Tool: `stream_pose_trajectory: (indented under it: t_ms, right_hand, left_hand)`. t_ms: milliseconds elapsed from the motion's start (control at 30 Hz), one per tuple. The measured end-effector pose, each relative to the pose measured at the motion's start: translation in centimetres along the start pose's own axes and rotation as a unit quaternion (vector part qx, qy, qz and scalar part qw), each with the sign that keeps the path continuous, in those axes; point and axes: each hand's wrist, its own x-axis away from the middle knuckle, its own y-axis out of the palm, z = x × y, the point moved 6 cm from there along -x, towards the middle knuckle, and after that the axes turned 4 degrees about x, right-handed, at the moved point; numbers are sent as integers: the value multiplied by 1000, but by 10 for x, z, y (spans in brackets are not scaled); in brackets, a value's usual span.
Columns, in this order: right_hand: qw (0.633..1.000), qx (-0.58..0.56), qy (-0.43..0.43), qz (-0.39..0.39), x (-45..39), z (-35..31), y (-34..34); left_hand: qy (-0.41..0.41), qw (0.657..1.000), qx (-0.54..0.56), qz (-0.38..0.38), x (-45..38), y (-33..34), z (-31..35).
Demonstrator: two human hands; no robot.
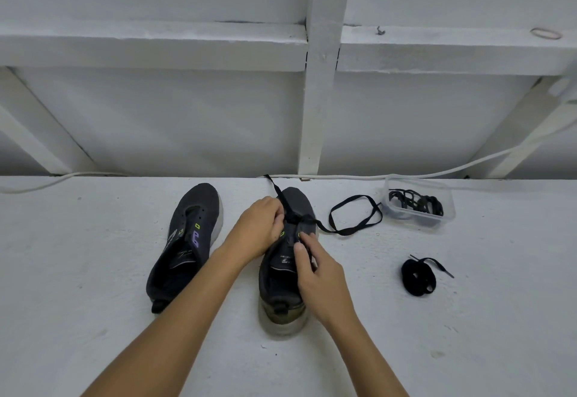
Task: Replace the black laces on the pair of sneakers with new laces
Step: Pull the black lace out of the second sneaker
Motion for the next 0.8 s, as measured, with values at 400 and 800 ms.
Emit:
stream_pose_trajectory:
  t_ms: [400, 800]
  right_hand:
    - [996, 79, -45, 23, 0, -8, -12]
    - [998, 59, -27, 26, 4, -8, -8]
  left_hand:
    - [55, 995, -24, 74, 9, 0, 0]
    - [-75, 984, 158, 9, 4, -11, -18]
